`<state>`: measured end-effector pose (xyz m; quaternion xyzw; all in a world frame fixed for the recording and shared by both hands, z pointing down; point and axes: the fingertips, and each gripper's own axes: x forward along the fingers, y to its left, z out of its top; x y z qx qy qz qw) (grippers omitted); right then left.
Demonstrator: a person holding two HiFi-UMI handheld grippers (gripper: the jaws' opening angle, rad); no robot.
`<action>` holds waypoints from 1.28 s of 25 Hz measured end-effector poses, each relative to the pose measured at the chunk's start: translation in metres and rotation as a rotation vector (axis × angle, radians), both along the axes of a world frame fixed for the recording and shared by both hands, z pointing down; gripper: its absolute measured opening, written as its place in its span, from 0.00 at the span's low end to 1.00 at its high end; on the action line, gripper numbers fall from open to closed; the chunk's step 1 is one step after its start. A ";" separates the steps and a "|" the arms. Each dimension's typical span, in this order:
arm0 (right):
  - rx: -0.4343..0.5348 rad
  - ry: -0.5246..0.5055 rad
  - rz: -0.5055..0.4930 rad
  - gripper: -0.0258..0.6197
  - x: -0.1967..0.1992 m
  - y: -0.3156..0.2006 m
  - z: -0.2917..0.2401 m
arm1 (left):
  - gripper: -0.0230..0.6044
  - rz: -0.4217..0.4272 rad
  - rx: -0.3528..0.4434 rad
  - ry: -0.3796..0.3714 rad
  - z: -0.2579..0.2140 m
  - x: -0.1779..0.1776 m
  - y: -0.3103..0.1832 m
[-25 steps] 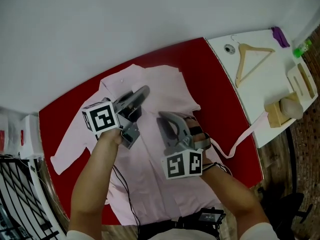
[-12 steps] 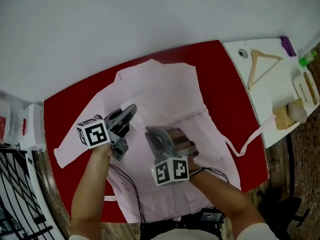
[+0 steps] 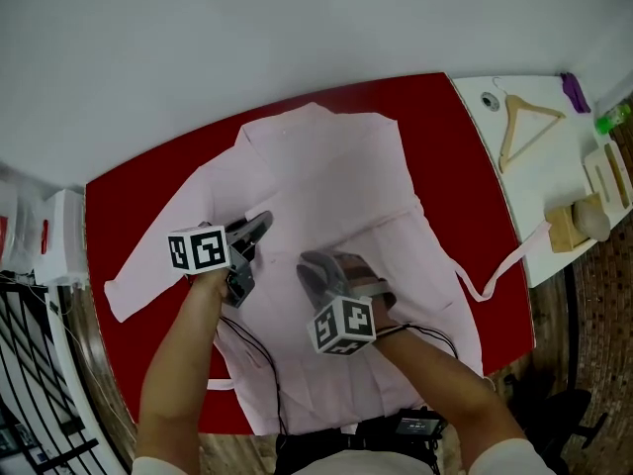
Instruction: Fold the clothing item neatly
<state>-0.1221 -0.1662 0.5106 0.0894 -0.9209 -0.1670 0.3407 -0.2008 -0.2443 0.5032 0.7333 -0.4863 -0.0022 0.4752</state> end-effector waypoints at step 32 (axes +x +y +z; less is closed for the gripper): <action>-0.056 0.084 0.497 0.20 0.152 -0.183 0.030 | 0.07 -0.177 -0.074 -0.081 0.022 -0.061 -0.017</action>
